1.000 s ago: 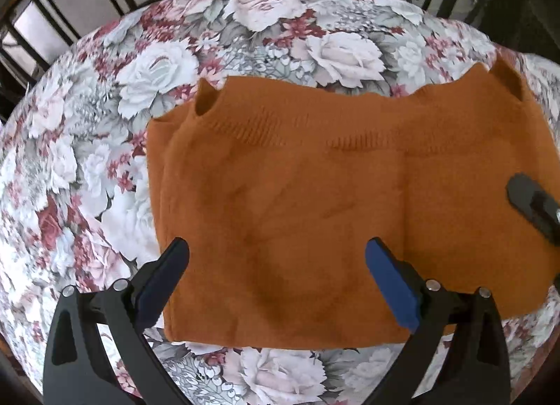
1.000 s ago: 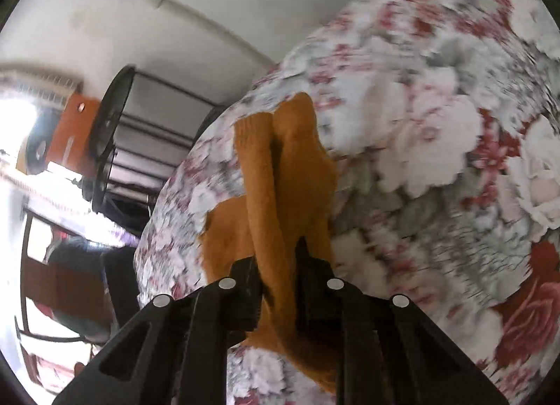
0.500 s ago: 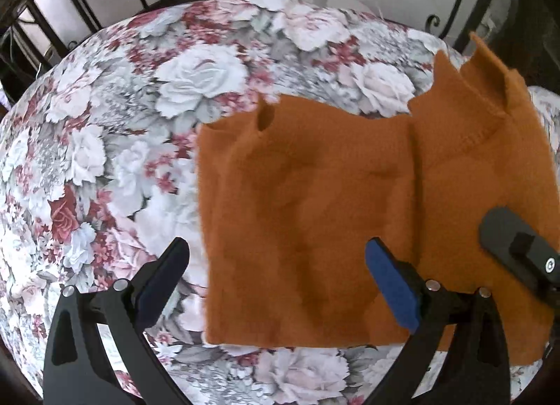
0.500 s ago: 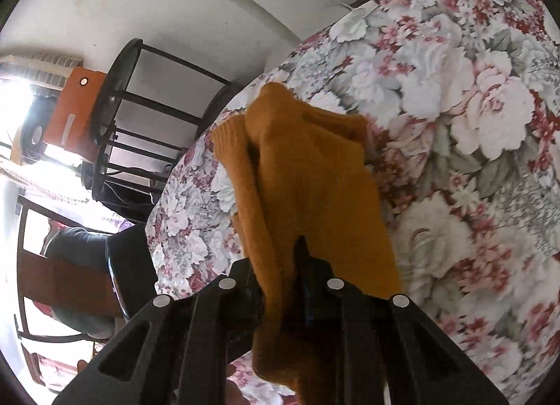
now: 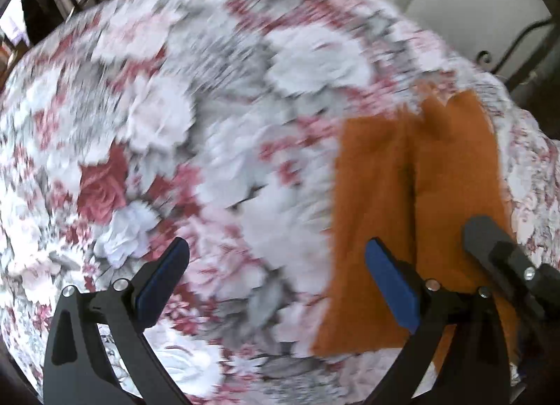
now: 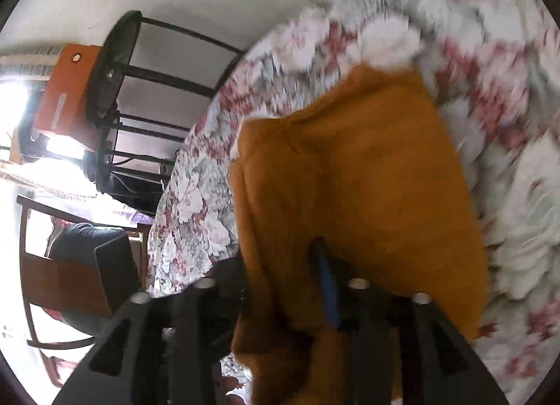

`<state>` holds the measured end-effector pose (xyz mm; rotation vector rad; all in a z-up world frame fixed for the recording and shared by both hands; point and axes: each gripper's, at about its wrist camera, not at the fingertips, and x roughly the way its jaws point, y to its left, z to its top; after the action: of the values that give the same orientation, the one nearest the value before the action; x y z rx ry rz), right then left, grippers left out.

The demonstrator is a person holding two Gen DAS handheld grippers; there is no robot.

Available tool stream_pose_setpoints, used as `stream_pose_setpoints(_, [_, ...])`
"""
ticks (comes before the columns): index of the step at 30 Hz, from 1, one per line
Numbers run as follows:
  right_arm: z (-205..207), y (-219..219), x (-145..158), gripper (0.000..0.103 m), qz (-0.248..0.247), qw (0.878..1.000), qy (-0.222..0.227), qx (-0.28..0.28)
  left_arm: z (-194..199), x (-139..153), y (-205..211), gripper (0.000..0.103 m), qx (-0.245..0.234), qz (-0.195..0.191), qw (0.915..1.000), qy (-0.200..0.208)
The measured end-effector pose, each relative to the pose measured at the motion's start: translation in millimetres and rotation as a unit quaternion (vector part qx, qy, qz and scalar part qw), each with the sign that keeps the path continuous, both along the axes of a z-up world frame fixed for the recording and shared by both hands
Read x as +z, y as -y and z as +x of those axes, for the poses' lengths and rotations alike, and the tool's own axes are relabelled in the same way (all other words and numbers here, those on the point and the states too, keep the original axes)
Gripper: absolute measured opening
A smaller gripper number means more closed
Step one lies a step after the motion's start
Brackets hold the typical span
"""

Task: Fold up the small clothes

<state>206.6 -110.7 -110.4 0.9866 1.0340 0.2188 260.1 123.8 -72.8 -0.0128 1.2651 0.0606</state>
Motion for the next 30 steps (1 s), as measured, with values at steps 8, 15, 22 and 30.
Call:
stream_pose_setpoints(8, [-7, 6, 34, 0.048, 0.001, 0.998, 0.059, 0.011, -6, 8, -30, 0.098, 0.016, 0.007, 0.9998, -0.009])
stream_pose_setpoints(15, [-23, 16, 51, 0.03, -0.063, 0.996, 0.057, 0.038, -35, 62, -16, 0.098, -0.03, -0.003, 0.9981, 0.054])
stream_pose_setpoints(22, [-47, 26, 29, 0.028, -0.156, 0.987, -0.001, 0.047, -44, 6, 45, 0.099, -0.125, 0.13, 0.9836, -0.003])
stream_pose_setpoints(30, [-36, 15, -34, 0.024, -0.168, 0.978, -0.071, 0.101, -39, -49, 10, 0.099, -0.075, 0.12, 0.988, -0.061])
